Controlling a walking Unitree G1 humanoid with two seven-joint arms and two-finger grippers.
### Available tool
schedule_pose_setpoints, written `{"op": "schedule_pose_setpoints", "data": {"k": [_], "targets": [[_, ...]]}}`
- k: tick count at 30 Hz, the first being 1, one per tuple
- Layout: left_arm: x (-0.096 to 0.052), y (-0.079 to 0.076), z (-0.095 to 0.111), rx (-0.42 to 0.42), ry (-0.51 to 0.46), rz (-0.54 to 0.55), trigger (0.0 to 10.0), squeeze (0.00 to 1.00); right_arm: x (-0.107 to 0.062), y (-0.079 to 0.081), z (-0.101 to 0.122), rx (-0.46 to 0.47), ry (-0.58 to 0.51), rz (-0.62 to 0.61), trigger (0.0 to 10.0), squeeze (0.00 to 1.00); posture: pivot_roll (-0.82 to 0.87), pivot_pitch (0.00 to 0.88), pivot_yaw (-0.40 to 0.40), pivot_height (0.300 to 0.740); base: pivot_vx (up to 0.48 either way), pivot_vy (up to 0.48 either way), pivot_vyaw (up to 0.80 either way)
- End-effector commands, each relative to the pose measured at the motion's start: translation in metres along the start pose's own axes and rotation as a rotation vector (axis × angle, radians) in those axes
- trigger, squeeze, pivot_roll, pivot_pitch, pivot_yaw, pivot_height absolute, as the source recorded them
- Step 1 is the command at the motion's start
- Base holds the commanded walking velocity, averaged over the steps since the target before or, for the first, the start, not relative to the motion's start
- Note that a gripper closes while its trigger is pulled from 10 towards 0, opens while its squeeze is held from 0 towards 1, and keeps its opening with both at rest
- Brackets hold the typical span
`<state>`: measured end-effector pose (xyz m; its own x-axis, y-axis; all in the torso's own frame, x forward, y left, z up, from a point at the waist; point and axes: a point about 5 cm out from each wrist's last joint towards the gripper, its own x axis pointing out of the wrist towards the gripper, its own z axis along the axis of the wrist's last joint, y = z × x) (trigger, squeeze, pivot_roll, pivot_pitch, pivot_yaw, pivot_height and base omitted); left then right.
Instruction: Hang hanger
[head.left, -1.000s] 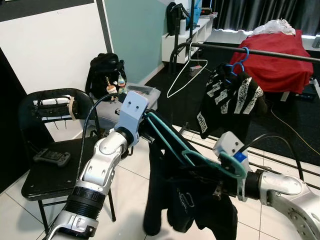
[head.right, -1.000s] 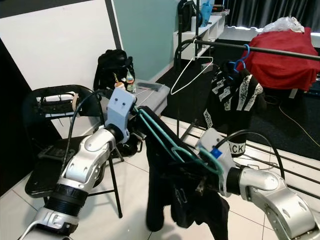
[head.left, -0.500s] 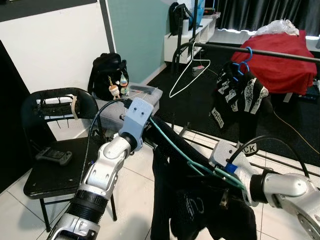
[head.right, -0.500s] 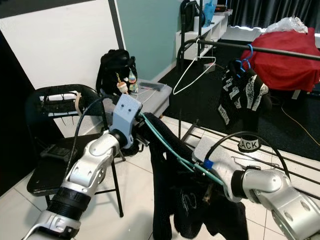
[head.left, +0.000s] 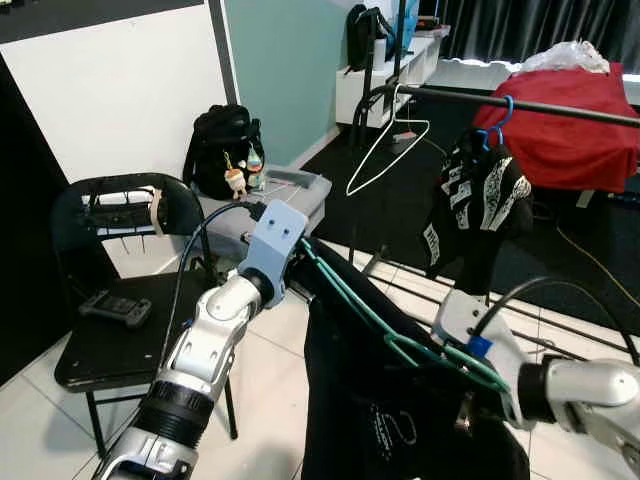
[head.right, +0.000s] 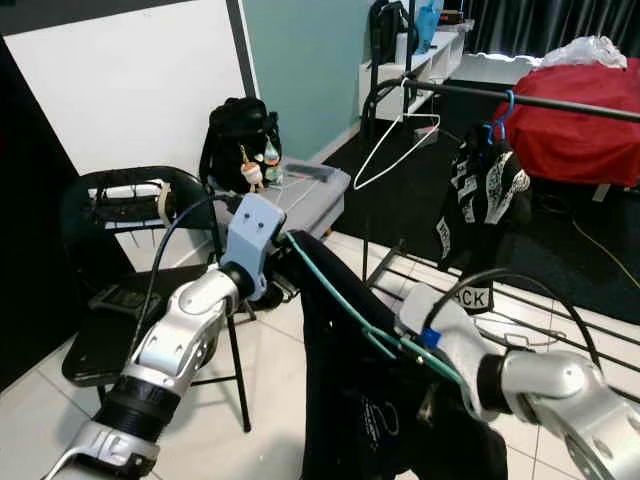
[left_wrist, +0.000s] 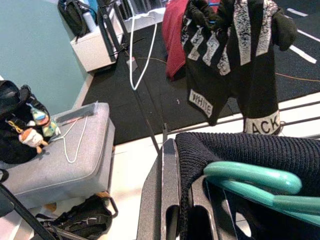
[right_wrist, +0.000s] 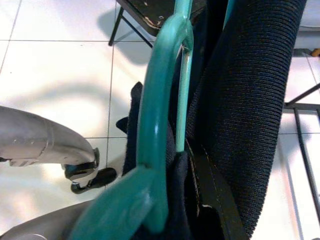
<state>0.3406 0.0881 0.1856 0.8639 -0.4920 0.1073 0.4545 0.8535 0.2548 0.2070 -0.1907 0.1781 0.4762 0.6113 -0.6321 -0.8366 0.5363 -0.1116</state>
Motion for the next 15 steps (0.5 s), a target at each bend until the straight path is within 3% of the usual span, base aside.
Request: {"op": "schedule_pose_setpoints", "data": {"k": [1, 12, 15], "targets": [[-0.004, 0.030, 0.016, 0.069, -0.067, 0.123, 10.0, 0.00, -0.001, 0.013, -0.027, 0.112, 0.158, 0.098, 10.0, 0.00, -0.21, 0.000, 0.059, 0.740, 0.000, 0.000, 0.00], [-0.005, 0.034, 0.016, 0.091, -0.067, 0.130, 10.0, 0.00, -0.014, 0.021, -0.038, 0.113, 0.274, 0.110, 10.0, 0.00, -0.21, 0.000, 0.059, 0.740, 0.000, 0.000, 0.00], [-0.005, 0.033, 0.017, 0.108, -0.073, 0.128, 10.0, 0.00, -0.016, 0.016, -0.048, 0.157, 0.332, 0.051, 10.0, 0.00, -0.21, 0.000, 0.055, 0.740, 0.000, 0.000, 0.00]]}}
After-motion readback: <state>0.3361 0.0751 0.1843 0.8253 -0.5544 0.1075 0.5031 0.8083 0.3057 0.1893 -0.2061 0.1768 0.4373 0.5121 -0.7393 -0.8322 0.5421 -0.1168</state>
